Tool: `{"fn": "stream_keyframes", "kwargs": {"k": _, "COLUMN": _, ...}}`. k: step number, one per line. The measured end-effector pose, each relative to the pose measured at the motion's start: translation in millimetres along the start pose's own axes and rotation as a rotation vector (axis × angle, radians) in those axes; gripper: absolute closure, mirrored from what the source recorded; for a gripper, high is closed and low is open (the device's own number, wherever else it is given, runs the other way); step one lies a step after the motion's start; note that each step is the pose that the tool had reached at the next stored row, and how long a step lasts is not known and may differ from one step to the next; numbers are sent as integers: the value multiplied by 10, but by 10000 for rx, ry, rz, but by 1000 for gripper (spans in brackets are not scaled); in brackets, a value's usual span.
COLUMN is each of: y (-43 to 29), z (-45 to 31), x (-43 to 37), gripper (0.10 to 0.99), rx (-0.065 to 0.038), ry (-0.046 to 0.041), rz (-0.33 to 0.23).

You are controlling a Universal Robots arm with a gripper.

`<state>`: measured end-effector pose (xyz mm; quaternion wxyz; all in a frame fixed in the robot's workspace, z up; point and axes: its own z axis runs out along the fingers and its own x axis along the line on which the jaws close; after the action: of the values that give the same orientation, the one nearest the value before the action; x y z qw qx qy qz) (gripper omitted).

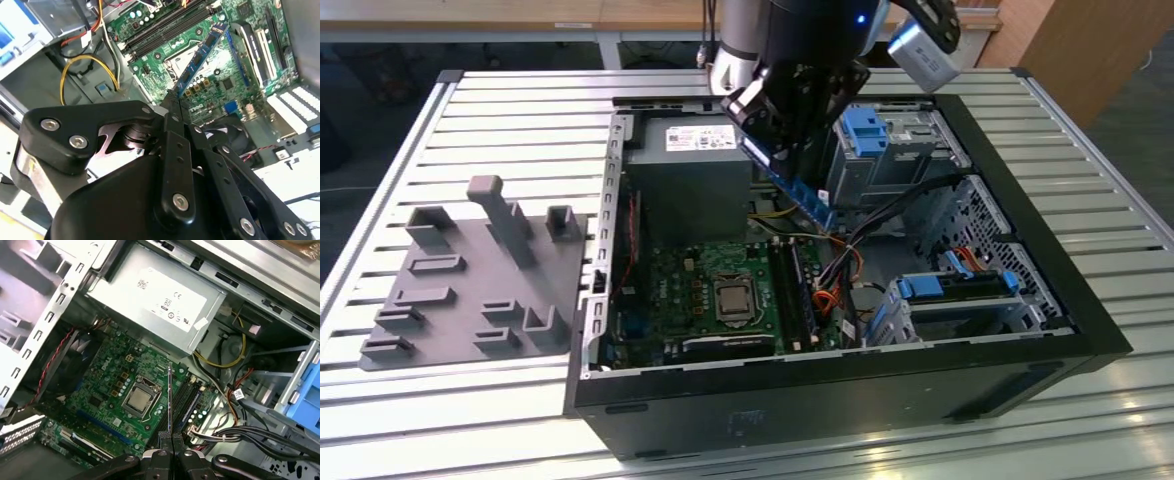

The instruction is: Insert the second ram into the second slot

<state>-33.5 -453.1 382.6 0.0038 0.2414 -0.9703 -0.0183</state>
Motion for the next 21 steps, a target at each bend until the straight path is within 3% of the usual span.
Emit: {"fn": "stream_keyframes", "kwargs": {"k": 21, "y": 0, "z": 6, "x": 0, "gripper": 969, "rx": 14, "ry": -99, "rz": 2789}}
